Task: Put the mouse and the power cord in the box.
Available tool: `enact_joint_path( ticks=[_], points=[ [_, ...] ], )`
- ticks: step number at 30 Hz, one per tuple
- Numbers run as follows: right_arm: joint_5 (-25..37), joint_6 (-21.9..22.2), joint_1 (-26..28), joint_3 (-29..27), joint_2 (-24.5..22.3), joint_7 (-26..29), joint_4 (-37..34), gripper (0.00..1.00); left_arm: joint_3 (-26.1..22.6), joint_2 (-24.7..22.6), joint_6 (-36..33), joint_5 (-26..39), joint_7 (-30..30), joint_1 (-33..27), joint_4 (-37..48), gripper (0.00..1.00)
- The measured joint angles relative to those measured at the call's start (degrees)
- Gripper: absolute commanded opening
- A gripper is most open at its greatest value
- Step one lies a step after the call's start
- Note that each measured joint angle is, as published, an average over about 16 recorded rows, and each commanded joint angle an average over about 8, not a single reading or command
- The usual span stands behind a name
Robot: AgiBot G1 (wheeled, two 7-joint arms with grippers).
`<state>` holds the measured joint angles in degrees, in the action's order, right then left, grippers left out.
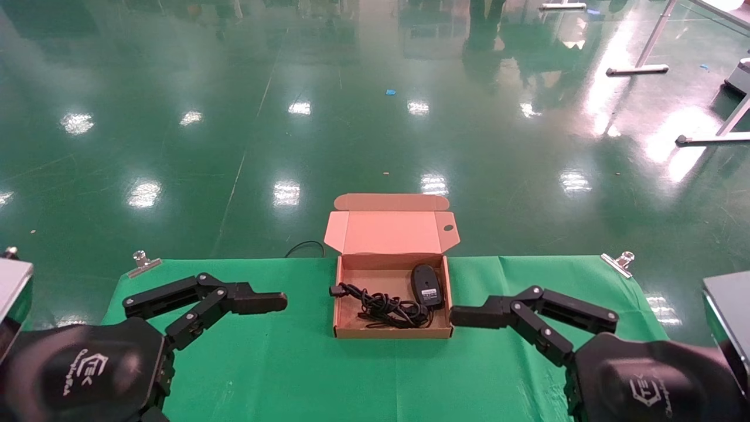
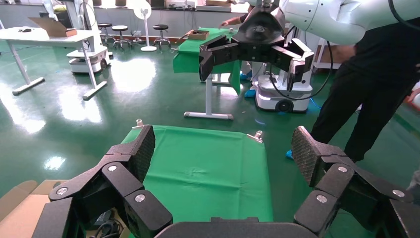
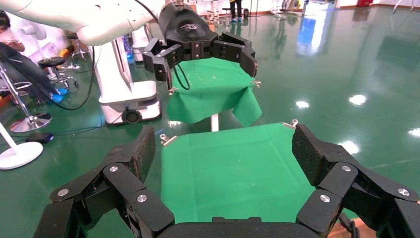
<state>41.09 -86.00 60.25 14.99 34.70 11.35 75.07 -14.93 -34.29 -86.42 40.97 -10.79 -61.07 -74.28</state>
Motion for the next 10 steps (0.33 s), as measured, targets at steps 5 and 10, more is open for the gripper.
enact_joint_path(
  ticks=[5,10],
  points=[
    [-0.04,-0.01,-0.04,-0.03,-0.02,-0.02,0.03,1.00,-0.04,-0.03,0.03,0.00,0.00,-0.01,0.03,1.00],
    [0.10,0.05,0.22,0.18,0.04,-0.14,-0.29,1.00,-0.27,-0.17,0.18,0.17,0.01,-0.10,0.17,1.00]
  ],
)
